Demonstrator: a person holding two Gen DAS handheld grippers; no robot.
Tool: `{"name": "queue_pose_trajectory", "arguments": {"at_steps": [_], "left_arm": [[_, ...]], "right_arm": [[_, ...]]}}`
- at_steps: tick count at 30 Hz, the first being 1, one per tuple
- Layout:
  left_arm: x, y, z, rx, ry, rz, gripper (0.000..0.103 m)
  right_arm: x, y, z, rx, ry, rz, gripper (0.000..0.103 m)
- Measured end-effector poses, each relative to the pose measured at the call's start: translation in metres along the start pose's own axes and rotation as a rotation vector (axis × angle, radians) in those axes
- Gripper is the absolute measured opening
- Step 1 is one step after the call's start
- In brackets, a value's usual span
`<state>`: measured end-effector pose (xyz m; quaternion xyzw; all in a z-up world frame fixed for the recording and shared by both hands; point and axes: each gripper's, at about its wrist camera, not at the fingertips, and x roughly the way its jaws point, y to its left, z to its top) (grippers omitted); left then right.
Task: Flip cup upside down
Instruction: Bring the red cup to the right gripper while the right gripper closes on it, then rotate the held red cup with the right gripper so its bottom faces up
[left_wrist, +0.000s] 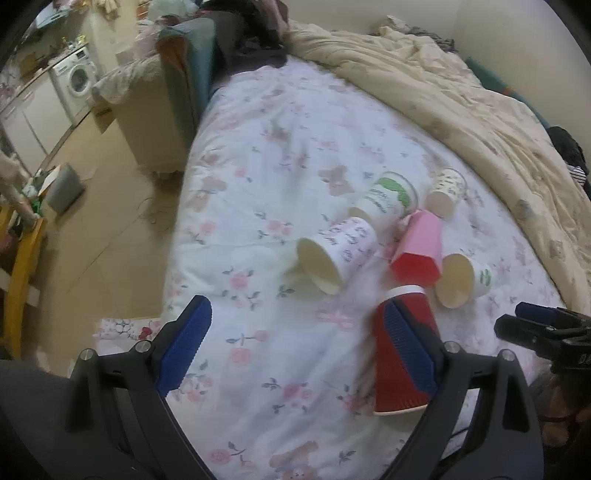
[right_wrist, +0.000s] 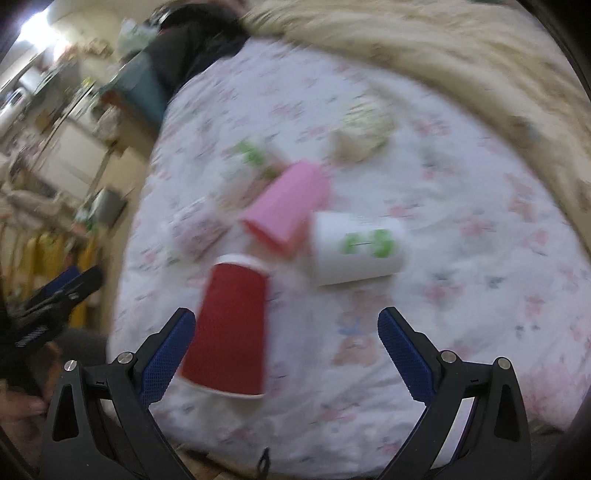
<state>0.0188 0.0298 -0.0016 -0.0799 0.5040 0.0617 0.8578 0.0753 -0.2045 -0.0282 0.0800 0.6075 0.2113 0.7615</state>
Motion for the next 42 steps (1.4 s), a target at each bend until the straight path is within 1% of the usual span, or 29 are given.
{"name": "queue_pose_trajectory", "arguments": {"at_steps": [2, 4, 7, 8, 10, 11, 15, 17, 20, 25, 29, 31, 33, 34, 37, 42], "left_arm": [[0.0, 0.006, 0.0, -0.025, 0.011, -0.011, 0.093], [0.002, 0.01, -0.001, -0.039, 0.026, -0.006, 0.093], [0.008, 0.016, -0.001, -0.079, 0.074, -0.038, 0.093], [0.009, 0.016, -0.001, -0.086, 0.083, -0.042, 0.093], [0.008, 0.016, -0.001, -0.087, 0.089, -0.053, 0.093], [0.007, 0.015, 0.0, -0.081, 0.083, -0.055, 0.093], [0.003, 0.013, 0.0, -0.07, 0.073, -0.057, 0.093], [0.006, 0.013, 0.0, -0.074, 0.086, -0.064, 0.093], [0.008, 0.012, 0.0, -0.074, 0.096, -0.068, 0.093], [0.007, 0.01, 0.0, -0.067, 0.088, -0.06, 0.093], [0.007, 0.01, 0.0, -0.062, 0.084, -0.055, 0.093], [0.007, 0.009, 0.0, -0.055, 0.079, -0.05, 0.093], [0.003, 0.011, 0.0, -0.067, 0.052, -0.056, 0.093], [0.0, 0.012, 0.0, -0.073, 0.035, -0.069, 0.093], [-0.002, 0.008, 0.001, -0.064, 0.019, -0.081, 0.093], [0.004, -0.004, -0.003, -0.022, 0.034, -0.074, 0.093]], "right_arm": [[0.016, 0.009, 0.01, 0.011, 0.09, 0.027, 0.101], [0.034, 0.017, 0.018, 0.027, 0.18, 0.048, 0.101], [0.069, 0.024, 0.027, 0.046, 0.293, 0.041, 0.1], [0.077, 0.025, 0.028, 0.059, 0.316, 0.035, 0.097], [0.1, 0.022, 0.03, 0.118, 0.394, 0.037, 0.092], [0.105, 0.021, 0.03, 0.133, 0.412, 0.036, 0.087], [0.126, 0.018, 0.033, 0.173, 0.434, 0.026, 0.084], [0.132, 0.016, 0.034, 0.187, 0.443, 0.018, 0.078], [0.135, 0.015, 0.035, 0.189, 0.444, 0.003, 0.071], [0.128, 0.02, 0.033, 0.14, 0.429, 0.014, 0.071], [0.11, 0.021, 0.035, 0.132, 0.384, 0.07, 0.071], [0.09, 0.022, 0.033, 0.1, 0.33, 0.105, 0.071], [0.071, 0.024, 0.033, 0.072, 0.28, 0.129, 0.07], [0.056, 0.025, 0.032, 0.05, 0.241, 0.14, 0.07], [0.027, 0.022, 0.028, 0.046, 0.166, 0.174, 0.07], [-0.001, 0.004, 0.014, 0.063, 0.097, 0.214, 0.07]]}}
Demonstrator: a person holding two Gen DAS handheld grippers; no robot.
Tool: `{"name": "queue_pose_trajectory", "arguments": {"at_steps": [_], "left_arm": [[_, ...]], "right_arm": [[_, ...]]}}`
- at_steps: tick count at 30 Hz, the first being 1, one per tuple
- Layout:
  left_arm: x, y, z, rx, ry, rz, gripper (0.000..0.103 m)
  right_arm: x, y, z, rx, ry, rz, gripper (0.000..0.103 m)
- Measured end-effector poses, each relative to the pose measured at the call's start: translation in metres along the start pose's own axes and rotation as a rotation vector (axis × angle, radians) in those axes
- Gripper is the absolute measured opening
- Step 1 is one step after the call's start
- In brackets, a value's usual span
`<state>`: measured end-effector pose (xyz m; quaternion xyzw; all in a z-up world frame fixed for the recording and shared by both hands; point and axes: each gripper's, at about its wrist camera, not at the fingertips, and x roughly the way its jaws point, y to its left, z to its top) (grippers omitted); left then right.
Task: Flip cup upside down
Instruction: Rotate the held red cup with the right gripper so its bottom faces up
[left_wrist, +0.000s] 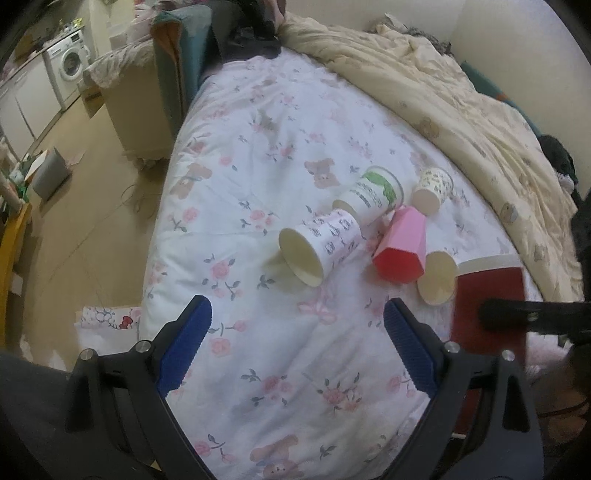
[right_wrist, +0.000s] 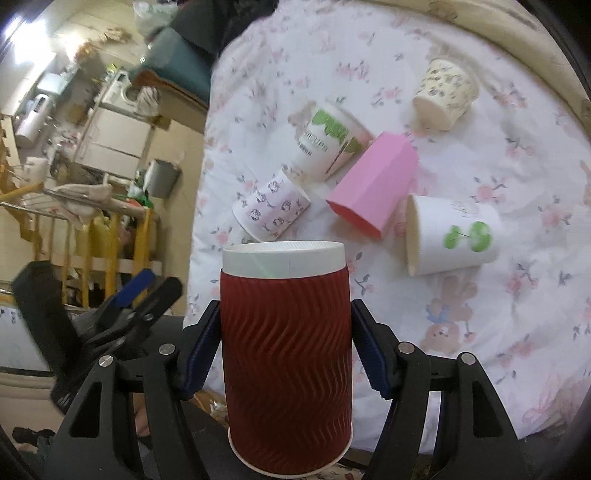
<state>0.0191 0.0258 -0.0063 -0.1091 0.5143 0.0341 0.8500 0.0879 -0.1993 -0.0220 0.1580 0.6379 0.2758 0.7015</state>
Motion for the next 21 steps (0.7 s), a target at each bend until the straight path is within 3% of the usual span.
{"name": "queue_pose_trajectory", "arguments": {"at_steps": [8, 15, 21], "left_arm": [[0.003, -0.01, -0.001, 0.043, -0.016, 0.02, 0.093], [0.003, -0.018, -0.004, 0.068, -0.021, -0.04, 0.093], [-0.014, -0.045, -0.016, 0.202, -0.015, -0.241, 0.093]], "right_arm": [[-0.017, -0.01, -0.024, -0.058, -0.129, 0.012, 0.07], [-0.019, -0.022, -0.025, -0.049, -0.192, 0.047, 0.07], [-0.023, -0.02, -0.022, -0.064, -0.245, 0.037, 0.07]]}}
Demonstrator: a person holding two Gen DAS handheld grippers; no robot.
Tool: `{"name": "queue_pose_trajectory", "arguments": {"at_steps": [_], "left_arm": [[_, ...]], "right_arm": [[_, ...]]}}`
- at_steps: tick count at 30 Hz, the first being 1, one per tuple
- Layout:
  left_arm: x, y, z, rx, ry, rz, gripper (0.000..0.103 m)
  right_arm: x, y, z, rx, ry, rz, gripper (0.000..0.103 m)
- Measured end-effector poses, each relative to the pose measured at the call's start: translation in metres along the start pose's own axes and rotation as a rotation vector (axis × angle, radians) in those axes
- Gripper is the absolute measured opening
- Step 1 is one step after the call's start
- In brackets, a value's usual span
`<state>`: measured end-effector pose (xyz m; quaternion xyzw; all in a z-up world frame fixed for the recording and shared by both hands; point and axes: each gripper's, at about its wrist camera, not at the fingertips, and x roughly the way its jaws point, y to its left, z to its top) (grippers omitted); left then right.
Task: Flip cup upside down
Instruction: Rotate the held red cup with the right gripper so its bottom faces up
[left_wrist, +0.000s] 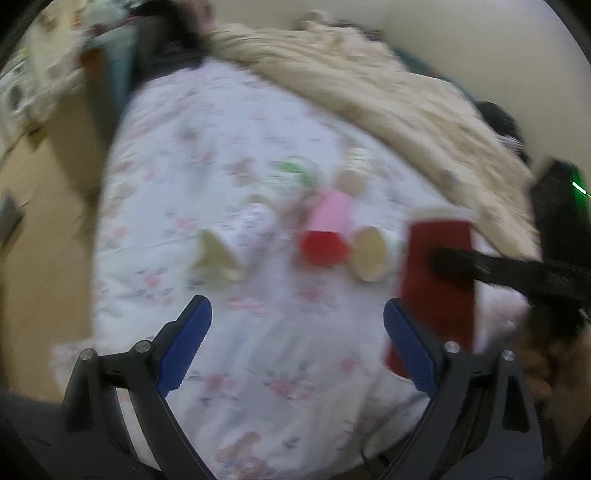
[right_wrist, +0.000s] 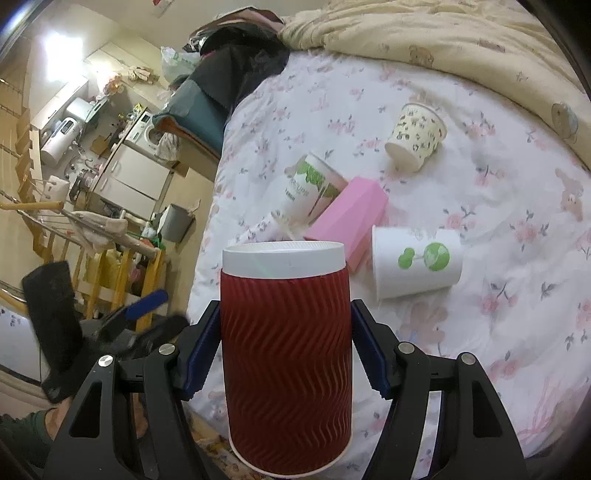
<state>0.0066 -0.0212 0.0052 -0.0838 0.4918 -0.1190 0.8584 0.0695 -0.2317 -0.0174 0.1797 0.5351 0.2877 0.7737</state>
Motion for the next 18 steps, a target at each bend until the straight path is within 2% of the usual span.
{"name": "queue_pose_trajectory", "arguments": {"at_steps": [3, 6, 10, 16, 18], "left_arm": [[0.001, -0.021, -0.002, 0.061, 0.027, -0.122, 0.093], [0.003, -0.035, -0.004, 0.103, 0.046, -0.175, 0.093], [0.012, -0.041, -0.005, 0.137, 0.076, -0.116, 0.093], [0.027, -0.024, -0.008, 0.072, 0.13, -0.054, 0.093], [0.027, -0.017, -0.01, 0.035, 0.148, -0.079, 0.093]], "right_arm": [[-0.001, 0.002, 0.003, -0.007, -0.02, 0.013, 0.07], [0.001, 0.008, 0.004, -0.03, -0.026, 0.013, 0.07], [0.004, 0.011, 0.002, -0.039, -0.014, 0.024, 0.07], [0.001, 0.021, -0.003, -0.105, -0.012, -0.008, 0.07], [-0.001, 0.028, -0.007, -0.149, -0.016, -0.031, 0.07]]}}
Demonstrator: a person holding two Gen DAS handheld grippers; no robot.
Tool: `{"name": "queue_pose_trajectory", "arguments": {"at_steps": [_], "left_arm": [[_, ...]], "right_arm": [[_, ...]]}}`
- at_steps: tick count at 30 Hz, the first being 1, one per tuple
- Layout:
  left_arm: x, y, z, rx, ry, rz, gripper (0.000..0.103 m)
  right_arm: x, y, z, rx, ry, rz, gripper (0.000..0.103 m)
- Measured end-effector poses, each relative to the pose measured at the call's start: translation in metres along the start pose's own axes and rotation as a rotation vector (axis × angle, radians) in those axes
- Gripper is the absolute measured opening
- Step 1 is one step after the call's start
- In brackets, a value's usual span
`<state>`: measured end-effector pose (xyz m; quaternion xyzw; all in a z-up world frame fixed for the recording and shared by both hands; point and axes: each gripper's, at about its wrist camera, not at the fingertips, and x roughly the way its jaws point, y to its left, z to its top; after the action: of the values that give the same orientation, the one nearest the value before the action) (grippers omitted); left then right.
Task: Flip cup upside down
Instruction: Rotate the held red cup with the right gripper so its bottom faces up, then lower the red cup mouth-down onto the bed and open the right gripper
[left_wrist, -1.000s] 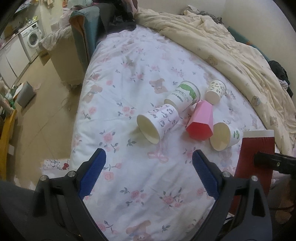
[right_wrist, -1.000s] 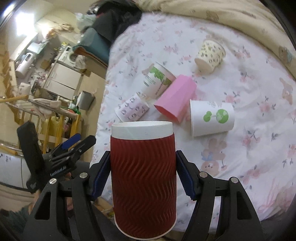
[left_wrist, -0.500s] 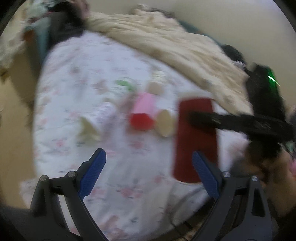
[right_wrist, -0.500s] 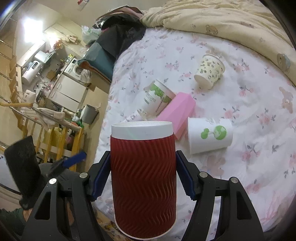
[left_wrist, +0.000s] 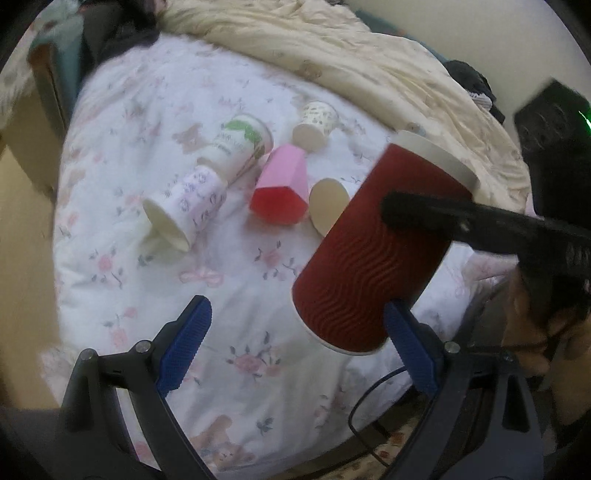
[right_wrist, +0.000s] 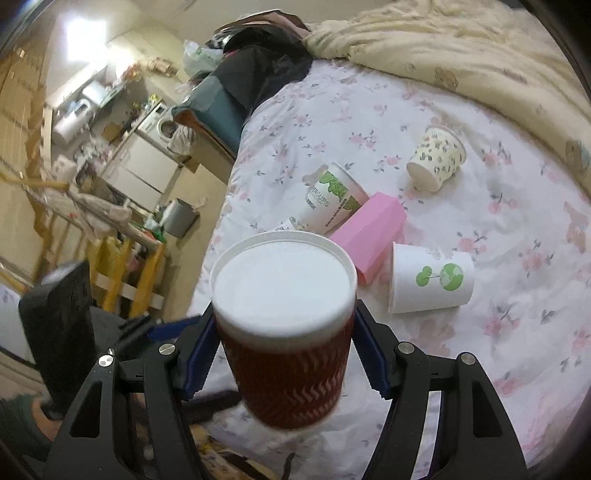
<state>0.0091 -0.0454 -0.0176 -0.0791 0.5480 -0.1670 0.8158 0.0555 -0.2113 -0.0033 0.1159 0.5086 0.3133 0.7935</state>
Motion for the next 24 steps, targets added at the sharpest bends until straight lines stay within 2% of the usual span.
{"name": "queue_pose_trajectory", "arguments": {"at_steps": [1, 5, 10, 14, 16, 20, 22, 24], "left_arm": [[0.001, 0.002, 0.0, -0.007, 0.005, -0.003, 0.093], [0.004, 0.005, -0.001, 0.001, 0.004, 0.068, 0.093], [0.007, 0.01, -0.001, -0.026, 0.019, 0.06, 0.093], [0.004, 0.009, 0.004, -0.016, 0.006, 0.085, 0.093], [0.0, 0.016, 0.005, -0.042, -0.01, 0.119, 0.093], [-0.01, 0.042, 0.007, -0.132, -0.052, 0.243, 0.093], [-0.014, 0.053, 0.005, -0.16, -0.053, 0.301, 0.093], [-0.016, 0.061, 0.003, -0.187, -0.05, 0.315, 0.093]], "right_arm": [[-0.001, 0.003, -0.001, -0.018, -0.003, -0.011, 0.07], [-0.005, 0.01, -0.005, -0.062, -0.002, -0.039, 0.07], [-0.006, 0.014, -0.009, -0.086, -0.003, -0.061, 0.07], [-0.005, 0.012, -0.004, -0.079, 0.01, -0.088, 0.069], [-0.006, 0.013, 0.002, -0.103, 0.028, -0.142, 0.069], [-0.007, 0.014, 0.014, -0.144, 0.063, -0.211, 0.069], [0.002, 0.013, 0.018, -0.165, 0.11, -0.249, 0.069], [0.012, 0.013, 0.021, -0.181, 0.134, -0.252, 0.07]]}}
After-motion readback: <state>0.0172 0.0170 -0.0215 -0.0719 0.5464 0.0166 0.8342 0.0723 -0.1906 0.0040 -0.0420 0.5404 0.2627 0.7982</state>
